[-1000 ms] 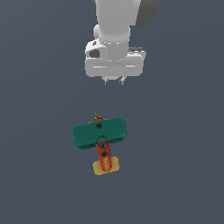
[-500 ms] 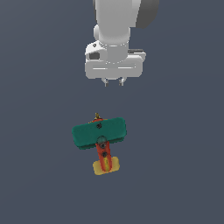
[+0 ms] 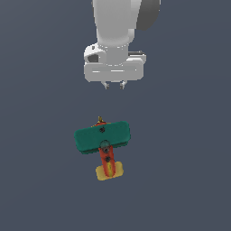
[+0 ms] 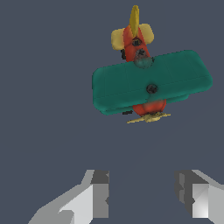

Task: Pick up the object and move it to a goal position.

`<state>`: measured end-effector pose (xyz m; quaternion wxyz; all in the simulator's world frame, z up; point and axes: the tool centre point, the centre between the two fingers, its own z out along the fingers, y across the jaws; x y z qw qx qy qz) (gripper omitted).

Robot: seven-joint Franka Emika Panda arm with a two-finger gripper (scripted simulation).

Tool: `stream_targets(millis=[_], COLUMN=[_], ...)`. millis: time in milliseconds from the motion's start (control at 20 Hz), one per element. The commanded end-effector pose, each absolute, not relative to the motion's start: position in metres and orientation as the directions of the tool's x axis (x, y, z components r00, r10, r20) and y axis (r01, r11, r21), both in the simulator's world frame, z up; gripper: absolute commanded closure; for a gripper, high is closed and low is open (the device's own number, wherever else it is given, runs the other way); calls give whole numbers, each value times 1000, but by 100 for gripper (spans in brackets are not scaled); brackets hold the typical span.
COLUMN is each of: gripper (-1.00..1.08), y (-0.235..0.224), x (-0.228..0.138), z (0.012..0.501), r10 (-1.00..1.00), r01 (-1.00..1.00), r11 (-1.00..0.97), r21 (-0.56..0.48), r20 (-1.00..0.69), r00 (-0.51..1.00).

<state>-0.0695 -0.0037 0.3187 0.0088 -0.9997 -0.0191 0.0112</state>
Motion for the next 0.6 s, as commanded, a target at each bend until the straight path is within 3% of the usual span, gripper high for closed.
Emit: stream_targets(millis=[0,550], gripper=[-20,-20], y=[-2,10], x=[-69,-66], z=[319,326], r10=[43,68], r01=[43,68], r11=[-999,-997], r21=[-24,-36], r20=[-19,7], r00=[999,998])
